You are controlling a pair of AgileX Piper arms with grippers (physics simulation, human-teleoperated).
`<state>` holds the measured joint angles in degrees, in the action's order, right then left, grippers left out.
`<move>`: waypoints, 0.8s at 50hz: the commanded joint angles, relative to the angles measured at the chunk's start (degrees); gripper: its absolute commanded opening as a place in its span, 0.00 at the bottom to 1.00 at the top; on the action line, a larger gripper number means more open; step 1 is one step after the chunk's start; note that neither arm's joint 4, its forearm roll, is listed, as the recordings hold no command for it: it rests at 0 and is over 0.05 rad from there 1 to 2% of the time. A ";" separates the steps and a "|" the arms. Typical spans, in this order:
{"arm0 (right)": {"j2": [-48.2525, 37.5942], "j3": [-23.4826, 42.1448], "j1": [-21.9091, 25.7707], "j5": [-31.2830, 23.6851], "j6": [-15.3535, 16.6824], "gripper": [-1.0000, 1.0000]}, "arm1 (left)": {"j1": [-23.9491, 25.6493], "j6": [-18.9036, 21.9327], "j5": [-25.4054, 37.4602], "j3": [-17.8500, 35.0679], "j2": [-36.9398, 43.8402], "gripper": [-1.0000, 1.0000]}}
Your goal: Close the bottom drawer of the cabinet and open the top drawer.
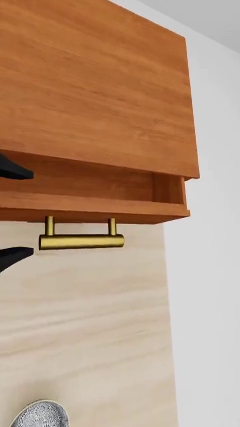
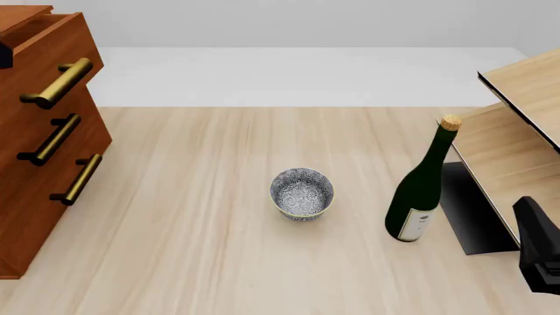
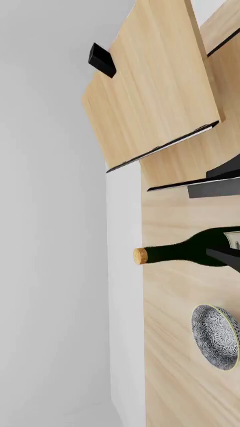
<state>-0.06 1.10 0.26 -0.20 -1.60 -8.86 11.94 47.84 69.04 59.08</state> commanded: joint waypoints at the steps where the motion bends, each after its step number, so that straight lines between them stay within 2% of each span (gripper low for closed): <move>1: 0.01 0.00 -0.03 0.00 -0.04 1.00 | -0.72 -0.04 -1.35 -1.71 0.18 1.00; 40: 0.01 -0.05 0.12 0.09 0.23 1.00 | -1.99 -1.24 -5.50 -8.06 0.04 1.00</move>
<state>-0.06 1.04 0.35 -0.10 -1.41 -10.57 11.06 43.37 62.65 59.13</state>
